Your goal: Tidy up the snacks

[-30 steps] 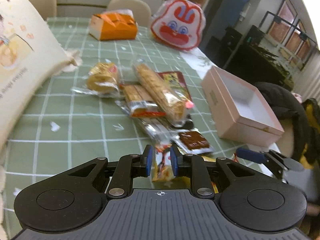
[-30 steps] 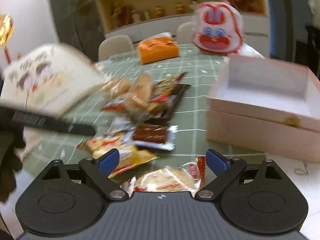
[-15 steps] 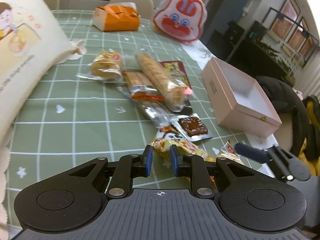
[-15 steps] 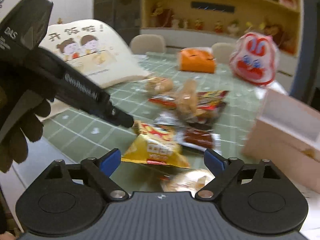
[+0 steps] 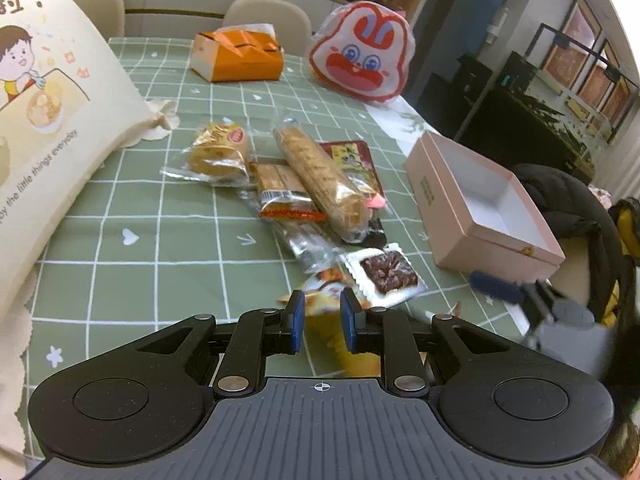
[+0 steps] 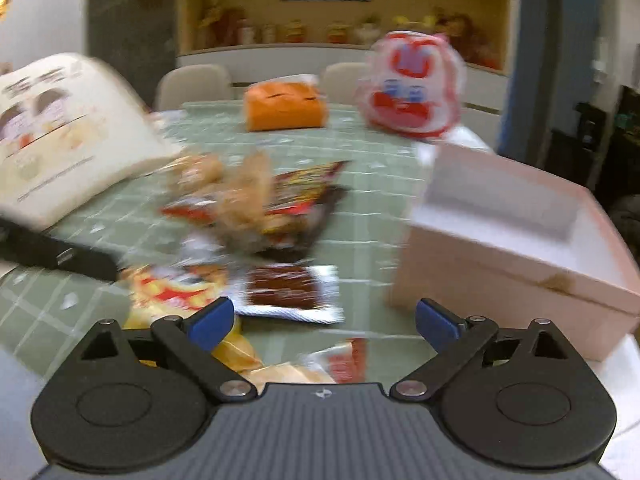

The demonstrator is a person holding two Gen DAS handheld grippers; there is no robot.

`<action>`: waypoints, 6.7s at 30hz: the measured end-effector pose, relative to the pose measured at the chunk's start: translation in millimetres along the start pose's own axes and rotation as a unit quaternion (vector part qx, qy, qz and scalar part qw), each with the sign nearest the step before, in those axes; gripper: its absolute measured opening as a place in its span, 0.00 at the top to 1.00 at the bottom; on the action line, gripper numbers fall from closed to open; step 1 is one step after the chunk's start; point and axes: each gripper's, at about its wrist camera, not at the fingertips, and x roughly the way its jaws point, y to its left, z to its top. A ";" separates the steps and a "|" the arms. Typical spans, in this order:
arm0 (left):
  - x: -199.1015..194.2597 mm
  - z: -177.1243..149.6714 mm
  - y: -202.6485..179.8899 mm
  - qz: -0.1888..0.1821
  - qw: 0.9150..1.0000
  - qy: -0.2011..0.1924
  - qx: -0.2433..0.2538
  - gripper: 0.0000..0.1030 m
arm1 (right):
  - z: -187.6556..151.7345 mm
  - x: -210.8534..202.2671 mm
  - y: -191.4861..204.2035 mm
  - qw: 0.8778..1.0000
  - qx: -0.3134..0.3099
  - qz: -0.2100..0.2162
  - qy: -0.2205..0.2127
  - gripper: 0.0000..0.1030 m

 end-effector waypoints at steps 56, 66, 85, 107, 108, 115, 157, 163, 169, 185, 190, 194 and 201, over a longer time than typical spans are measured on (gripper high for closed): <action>-3.9 -28.9 -11.1 0.051 0.989 -0.102 0.093 0.72 | -62.1 -55.1 -32.2 0.997 -0.010 0.051 0.049 0.00; -16.9 -35.3 -6.7 0.073 0.989 -0.099 0.086 0.71 | -61.3 -54.4 -28.9 0.998 -0.014 0.048 0.050 0.00; 35.1 -40.9 -30.8 -0.053 0.992 -0.032 0.106 0.59 | -64.6 -57.1 -33.6 0.998 -0.003 0.053 0.042 0.00; 51.2 -33.0 -42.2 -0.105 0.989 0.038 0.100 0.58 | -66.7 -61.7 -31.2 0.997 -0.029 0.064 0.040 0.09; 49.6 -35.3 -42.2 -0.106 0.989 0.037 0.097 0.59 | -69.9 -67.7 -30.7 0.997 -0.035 0.057 0.030 0.17; 23.2 -55.9 -49.7 -0.157 0.985 -0.029 0.063 0.67 | -78.1 -115.5 -41.8 0.999 -0.027 0.004 -0.035 0.19; -12.5 88.0 89.0 0.027 0.998 -0.041 -0.029 0.66 | 117.3 59.1 3.8 0.997 0.051 0.038 0.035 0.12; -23.3 72.9 98.7 0.036 0.999 -0.018 -0.010 0.66 | 114.7 109.5 58.6 0.996 0.004 0.039 0.076 0.41; -7.9 64.1 97.6 0.019 1.000 -0.003 -0.010 0.66 | 91.4 80.0 51.3 0.996 -0.010 0.048 0.081 0.71; 84.3 73.2 58.0 0.023 0.996 -0.082 -0.012 0.66 | 42.8 3.9 15.3 0.996 -0.017 0.074 -0.039 0.31; 68.8 104.5 67.0 0.053 0.994 -0.095 -0.004 0.66 | 37.7 26.6 1.6 0.991 0.026 0.130 -0.032 0.31; 86.8 144.6 64.1 0.064 0.996 -0.032 0.052 0.66 | 33.3 31.0 -4.7 0.989 0.045 0.139 -0.021 0.31; 133.2 152.0 55.1 0.090 0.987 0.030 0.131 0.66 | 30.5 33.5 -10.4 0.984 0.073 0.163 -0.006 0.30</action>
